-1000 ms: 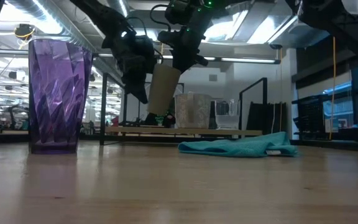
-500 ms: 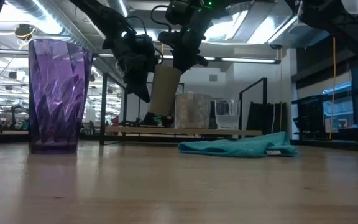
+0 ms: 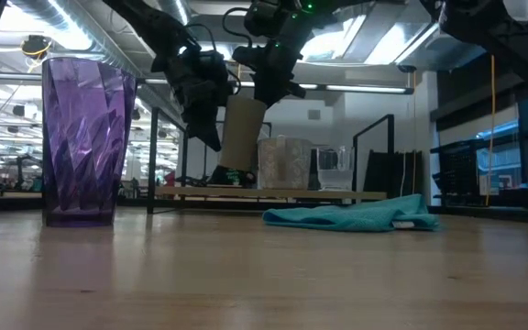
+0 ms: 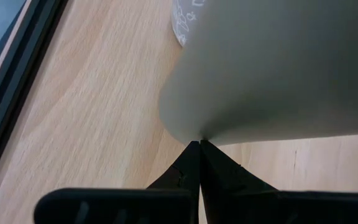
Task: Stack small to large cups/mugs on shelf
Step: Put the gray cup on the shelf
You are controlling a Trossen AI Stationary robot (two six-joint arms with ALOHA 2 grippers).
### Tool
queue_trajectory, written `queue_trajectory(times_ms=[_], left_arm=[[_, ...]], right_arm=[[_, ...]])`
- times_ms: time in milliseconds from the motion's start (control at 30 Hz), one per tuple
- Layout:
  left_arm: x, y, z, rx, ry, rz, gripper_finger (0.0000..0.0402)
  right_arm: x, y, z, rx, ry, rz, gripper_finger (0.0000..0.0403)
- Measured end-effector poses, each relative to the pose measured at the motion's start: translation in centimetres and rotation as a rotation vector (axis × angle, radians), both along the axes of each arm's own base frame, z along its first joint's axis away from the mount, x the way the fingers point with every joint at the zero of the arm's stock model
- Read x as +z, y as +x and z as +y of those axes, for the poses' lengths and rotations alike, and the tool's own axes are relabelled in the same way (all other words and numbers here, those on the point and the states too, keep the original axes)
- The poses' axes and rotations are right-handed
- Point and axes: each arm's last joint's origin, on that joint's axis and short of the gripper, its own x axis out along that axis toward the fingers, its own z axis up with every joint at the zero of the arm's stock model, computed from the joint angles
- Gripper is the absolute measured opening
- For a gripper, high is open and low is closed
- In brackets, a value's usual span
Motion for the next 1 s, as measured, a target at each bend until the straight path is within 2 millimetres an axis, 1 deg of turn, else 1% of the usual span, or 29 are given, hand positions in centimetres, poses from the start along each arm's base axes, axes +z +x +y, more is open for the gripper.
queue_trajectory(times_ms=[367,433,633,800,867,1000], left_arm=[[0.0,0.0,0.1,0.005,0.009,0.005,0.0],[0.0,-0.1,0.1,0.005,0.016,0.012,0.0],[0.0,-0.5,0.6,0.022,0.019,0.01,0.0],[0.0,-1.0,1.1,0.04,0.007,0.012,0.0],[-0.4,-1.2,1.2,0.041,-0.003,0.005,0.0],[-1.8,-1.7,0.9,0.041,-0.035,0.025,0.0]], right_arm=[[-0.2,0.0,0.0,-0.005,0.001,0.01,0.0022],[-0.5,0.2,0.0,-0.003,0.001,0.01,0.0022],[-1.5,0.8,-0.1,0.016,-0.002,0.027,0.0022],[-1.5,0.9,-0.2,0.02,-0.011,0.016,0.0022],[-1.5,0.8,-0.5,0.013,-0.011,0.013,0.0022],[-1.4,0.8,-0.9,0.002,-0.019,-0.003,0.0022]])
